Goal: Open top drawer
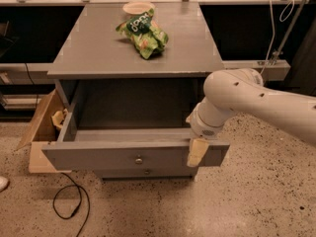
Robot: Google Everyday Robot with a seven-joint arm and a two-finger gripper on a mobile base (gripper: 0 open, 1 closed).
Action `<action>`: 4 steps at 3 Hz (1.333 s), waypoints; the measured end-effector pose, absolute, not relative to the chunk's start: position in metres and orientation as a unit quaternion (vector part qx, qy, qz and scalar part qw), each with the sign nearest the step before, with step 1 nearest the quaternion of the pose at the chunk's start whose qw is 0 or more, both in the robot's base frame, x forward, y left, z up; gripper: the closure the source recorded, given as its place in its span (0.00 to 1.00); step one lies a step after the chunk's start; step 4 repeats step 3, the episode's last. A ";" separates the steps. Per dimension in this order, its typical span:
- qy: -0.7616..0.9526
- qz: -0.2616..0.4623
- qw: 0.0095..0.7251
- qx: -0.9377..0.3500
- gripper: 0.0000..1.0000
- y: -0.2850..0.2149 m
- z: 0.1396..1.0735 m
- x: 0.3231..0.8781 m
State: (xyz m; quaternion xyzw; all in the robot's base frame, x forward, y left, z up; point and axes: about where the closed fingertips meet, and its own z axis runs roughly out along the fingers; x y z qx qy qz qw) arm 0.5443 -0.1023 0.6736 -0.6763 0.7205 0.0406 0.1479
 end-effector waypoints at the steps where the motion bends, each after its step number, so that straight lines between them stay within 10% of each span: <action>1: 0.720 0.001 0.163 -0.675 0.00 -0.114 0.715 0.545; 4: 0.721 -0.073 0.192 -0.662 0.00 -0.146 0.819 0.545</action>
Offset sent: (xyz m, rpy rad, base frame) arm 0.0023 -0.0689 0.1522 -0.0366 -0.2506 -0.0776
